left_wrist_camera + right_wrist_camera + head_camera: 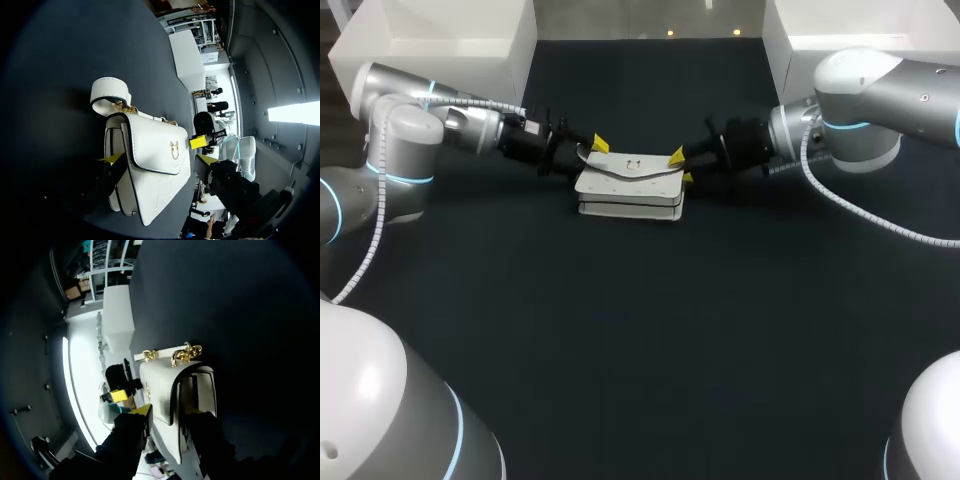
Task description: Pick up the bag, open it, inspect its contents, close it, and place it on the opposite side
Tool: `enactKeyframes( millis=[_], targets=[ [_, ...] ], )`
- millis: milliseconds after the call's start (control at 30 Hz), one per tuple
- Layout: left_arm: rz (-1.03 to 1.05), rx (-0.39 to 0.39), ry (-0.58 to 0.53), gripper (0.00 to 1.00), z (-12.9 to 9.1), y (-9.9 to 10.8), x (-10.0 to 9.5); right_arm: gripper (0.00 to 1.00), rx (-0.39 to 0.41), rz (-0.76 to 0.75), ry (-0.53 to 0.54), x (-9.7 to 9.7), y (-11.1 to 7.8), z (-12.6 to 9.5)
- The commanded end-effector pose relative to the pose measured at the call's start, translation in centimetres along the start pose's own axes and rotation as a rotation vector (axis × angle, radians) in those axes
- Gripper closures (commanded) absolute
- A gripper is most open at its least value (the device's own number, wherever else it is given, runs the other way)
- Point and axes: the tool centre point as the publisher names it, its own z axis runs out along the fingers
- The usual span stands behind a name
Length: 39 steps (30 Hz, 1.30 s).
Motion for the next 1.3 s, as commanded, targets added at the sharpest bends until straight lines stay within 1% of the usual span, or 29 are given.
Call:
enactKeyframes(
  millis=[33,233,500,667,733,800,900,933,1033,1100,1233,1300],
  targets=[
    [-0.005,0.009,0.001,0.0,0.1,0.6,-0.4,0.0,0.006,0.025,-0.016,-0.8,0.3,0.5],
    [-0.004,0.027,0.003,0.0,-0.9,0.9,-0.1,0.0,-0.008,0.049,-0.018,-1.6,-0.1,0.0],
    [0.021,0.035,0.012,0.0,-2.4,1.4,1.1,0.0,-0.066,0.038,-0.004,-0.9,-1.1,-1.7],
    [0.022,0.038,0.002,0.0,-3.0,1.5,1.2,0.16,-0.084,0.03,-0.009,-0.5,-1.9,-2.2],
    [0.015,0.042,-0.015,0.0,-3.4,1.5,1.2,0.23,-0.092,0.03,-0.029,-0.3,-2.2,-2.4],
    [0.01,0.042,-0.024,0.0,-3.9,1.6,1.2,0.35,-0.093,0.029,-0.039,0.0,-2.6,-2.5],
    [0.0,0.044,-0.058,0.01,-4.5,1.7,1.1,0.39,-0.099,0.022,-0.078,0.2,-3.2,-2.5],
    [-0.001,0.042,-0.062,0.0,-4.7,1.8,1.1,0.39,-0.1,0.023,-0.091,0.1,-3.3,-2.4],
    [-0.002,0.05,-0.09,0.0,-5.5,2.0,1.0,0.42,-0.099,0.036,-0.135,-0.3,-3.5,-1.9],
    [-0.005,0.059,-0.11,0.0,-6.1,2.1,0.9,0.5,-0.092,0.046,-0.144,-0.7,-3.6,-1.5],
    [-0.016,0.073,-0.126,0.0,-6.9,2.3,0.6,0.54,-0.079,0.061,-0.145,-1.3,-3.9,-0.9],
    [-0.023,0.082,-0.133,0.0,-7.4,2.4,0.3,0.59,-0.069,0.069,-0.148,-1.7,-4.1,-0.4]
  ],
)
